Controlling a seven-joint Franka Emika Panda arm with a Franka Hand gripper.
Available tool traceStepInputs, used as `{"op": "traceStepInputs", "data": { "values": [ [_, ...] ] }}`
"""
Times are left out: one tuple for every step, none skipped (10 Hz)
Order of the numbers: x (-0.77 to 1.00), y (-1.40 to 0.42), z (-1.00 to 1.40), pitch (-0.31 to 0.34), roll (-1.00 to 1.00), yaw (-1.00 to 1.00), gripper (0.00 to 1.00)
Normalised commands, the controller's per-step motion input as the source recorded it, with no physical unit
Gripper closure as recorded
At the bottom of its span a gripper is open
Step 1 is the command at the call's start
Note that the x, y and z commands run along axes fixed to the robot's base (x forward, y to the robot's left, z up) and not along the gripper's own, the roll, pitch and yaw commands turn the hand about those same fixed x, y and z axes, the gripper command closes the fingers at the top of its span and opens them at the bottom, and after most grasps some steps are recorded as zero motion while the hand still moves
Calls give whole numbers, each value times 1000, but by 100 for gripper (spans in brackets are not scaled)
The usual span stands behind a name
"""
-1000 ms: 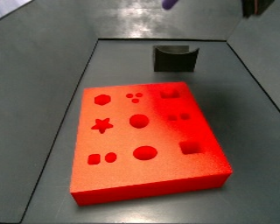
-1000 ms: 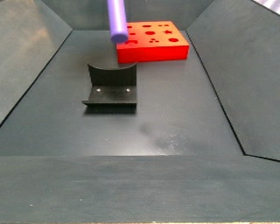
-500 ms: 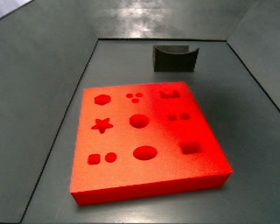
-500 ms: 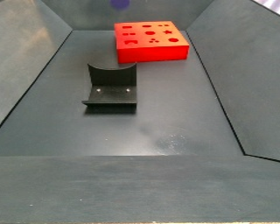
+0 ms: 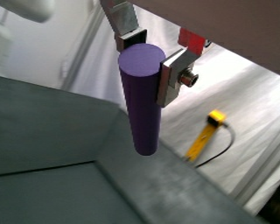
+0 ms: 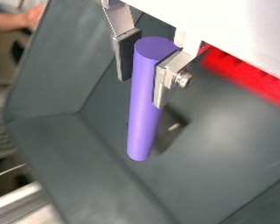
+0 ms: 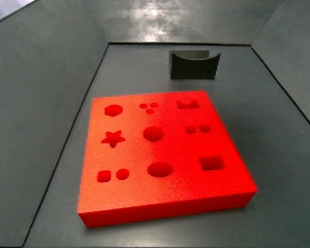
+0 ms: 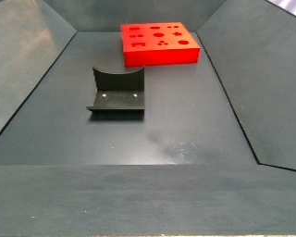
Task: Pick up the round object. Move up. Place the round object on the fixture. Regrasp the round object. Move to above the board. Insert the round object.
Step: Move to above the board.
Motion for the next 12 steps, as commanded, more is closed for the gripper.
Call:
{"op": "traceStepInputs", "data": {
  "values": [
    [-646,-1000,5,-73,-1000,-89,100],
    [-671,-1000,13,-79,-1000,-96,100],
    [-692,-1000,9,-77,-1000,-99,100],
    [-598,-820,2,-73,-1000,-101,100],
    [-408,-521,2,-70,-1000,-104,100],
    [-222,-228,0,-60,-1000,-108,100],
    [-145,-113,-4,-57,-1000,-106,100],
    [-103,-43,-2,-61,-1000,-101,100],
    [-87,-20,-1,-68,-1000,-101,100],
    [-67,8,-3,-59,-702,-61,100],
    [-54,9,-4,-47,-486,-40,100],
    [-38,7,-4,-36,-321,-27,100]
  ]
}}
